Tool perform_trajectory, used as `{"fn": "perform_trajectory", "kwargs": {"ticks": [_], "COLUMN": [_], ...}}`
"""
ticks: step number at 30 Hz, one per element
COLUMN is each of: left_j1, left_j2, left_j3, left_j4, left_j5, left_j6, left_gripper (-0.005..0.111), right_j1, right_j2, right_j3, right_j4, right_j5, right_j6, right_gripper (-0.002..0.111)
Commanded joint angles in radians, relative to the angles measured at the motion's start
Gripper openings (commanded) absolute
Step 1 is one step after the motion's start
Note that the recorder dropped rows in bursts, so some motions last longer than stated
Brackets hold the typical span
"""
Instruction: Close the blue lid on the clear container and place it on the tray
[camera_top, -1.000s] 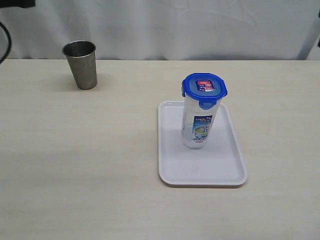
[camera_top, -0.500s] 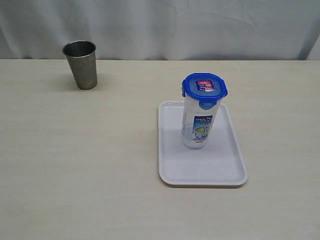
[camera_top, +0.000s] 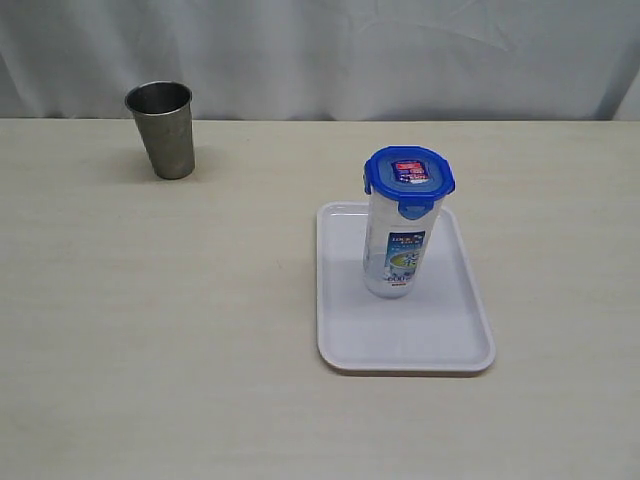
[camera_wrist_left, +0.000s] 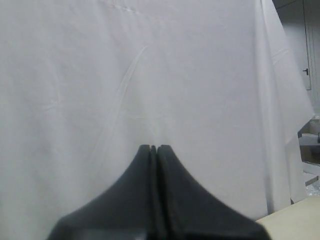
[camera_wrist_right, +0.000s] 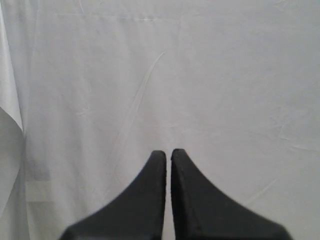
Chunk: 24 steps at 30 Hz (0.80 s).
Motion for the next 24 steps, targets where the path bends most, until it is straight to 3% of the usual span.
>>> {"fn": "perform_trajectory", "kwargs": {"ticks": [1,6,11,16,24], "left_j1": [0.002,-0.002,-0.003,-0.003,-0.001], "left_j2": [-0.004,-0.004,-0.004,-0.007,-0.134], "left_j3": [0.001,0.001,0.001,0.023,0.197], "left_j4": [-0.006,-0.006,-0.19,-0.511,-1.077], "left_j5": [-0.004,-0.004,-0.072,-0.159,-0.203], "left_j6": [-0.005,-0.005,-0.007,0.101,0.596], "left_gripper": [0.0,0.0,0.0,0.0,0.0], "right_j1": [-0.003,-0.003,-0.003,-0.003,-0.003], "right_j2": [-0.003,-0.003,-0.003,-0.003,-0.003], "right_j3": [0.004,0.004,0.004,0.004,0.004], "right_j4": [-0.003,-0.003,-0.003,-0.003,-0.003], "right_j5": [0.004,0.004,0.004,0.004,0.004], "right_j6": [0.003,0.003,0.003,0.003,0.003], "right_gripper": [0.004,0.004,0.004,0.004,0.004]}}
